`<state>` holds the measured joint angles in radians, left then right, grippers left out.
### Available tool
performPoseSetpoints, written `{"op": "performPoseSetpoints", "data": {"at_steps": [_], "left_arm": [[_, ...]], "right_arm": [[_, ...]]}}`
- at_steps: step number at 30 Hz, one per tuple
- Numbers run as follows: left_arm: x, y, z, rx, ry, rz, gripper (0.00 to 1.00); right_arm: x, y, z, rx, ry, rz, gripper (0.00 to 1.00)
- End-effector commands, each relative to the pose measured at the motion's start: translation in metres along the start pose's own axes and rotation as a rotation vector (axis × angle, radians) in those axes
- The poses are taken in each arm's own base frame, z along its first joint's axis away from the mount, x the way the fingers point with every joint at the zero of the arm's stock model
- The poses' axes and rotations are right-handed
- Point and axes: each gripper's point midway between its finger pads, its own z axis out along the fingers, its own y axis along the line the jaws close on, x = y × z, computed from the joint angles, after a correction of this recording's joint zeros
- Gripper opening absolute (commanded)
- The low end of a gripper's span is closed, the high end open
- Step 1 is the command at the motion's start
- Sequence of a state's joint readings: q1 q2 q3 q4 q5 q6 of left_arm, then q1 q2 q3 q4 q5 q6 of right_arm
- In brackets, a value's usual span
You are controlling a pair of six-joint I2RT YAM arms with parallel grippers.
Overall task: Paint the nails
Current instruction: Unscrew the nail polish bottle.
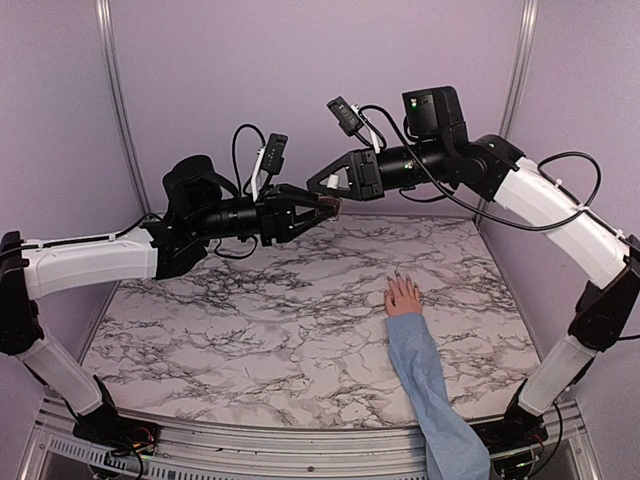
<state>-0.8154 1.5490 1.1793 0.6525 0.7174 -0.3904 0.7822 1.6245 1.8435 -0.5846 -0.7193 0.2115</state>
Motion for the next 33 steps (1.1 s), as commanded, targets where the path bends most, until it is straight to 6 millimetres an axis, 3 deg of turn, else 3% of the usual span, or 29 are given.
{"op": "performPoseSetpoints", "data": {"at_steps": [1, 4, 11, 15, 18, 21, 26, 33], "left_arm": [[-0.006, 0.004, 0.004, 0.0, -0.002, 0.0, 0.36], [-0.005, 0.004, 0.005, -0.001, -0.001, -0.001, 0.34], [-0.009, 0.008, 0.005, -0.025, -0.012, 0.011, 0.03], [-0.013, 0.009, 0.001, -0.055, -0.028, 0.019, 0.0], [-0.015, 0.013, -0.007, -0.098, -0.044, 0.036, 0.0], [-0.02, 0.019, -0.017, -0.167, -0.072, 0.057, 0.0], [-0.019, 0.029, -0.022, -0.237, -0.083, 0.052, 0.0], [-0.012, 0.042, -0.023, -0.311, -0.054, 0.043, 0.0]], "right_arm": [[-0.017, 0.011, -0.005, -0.021, -0.036, -0.037, 0.0], [-0.017, 0.011, -0.005, -0.024, -0.035, -0.037, 0.0], [-0.018, 0.012, -0.004, -0.033, -0.031, -0.044, 0.01], [-0.025, 0.014, -0.012, -0.011, -0.065, -0.047, 0.45], [-0.03, 0.008, -0.019, 0.03, -0.096, -0.03, 0.59], [-0.031, -0.006, -0.022, 0.107, -0.106, 0.022, 0.66], [-0.03, -0.031, -0.026, 0.243, -0.127, 0.131, 0.65], [-0.027, -0.05, -0.022, 0.312, -0.134, 0.211, 0.55]]}}
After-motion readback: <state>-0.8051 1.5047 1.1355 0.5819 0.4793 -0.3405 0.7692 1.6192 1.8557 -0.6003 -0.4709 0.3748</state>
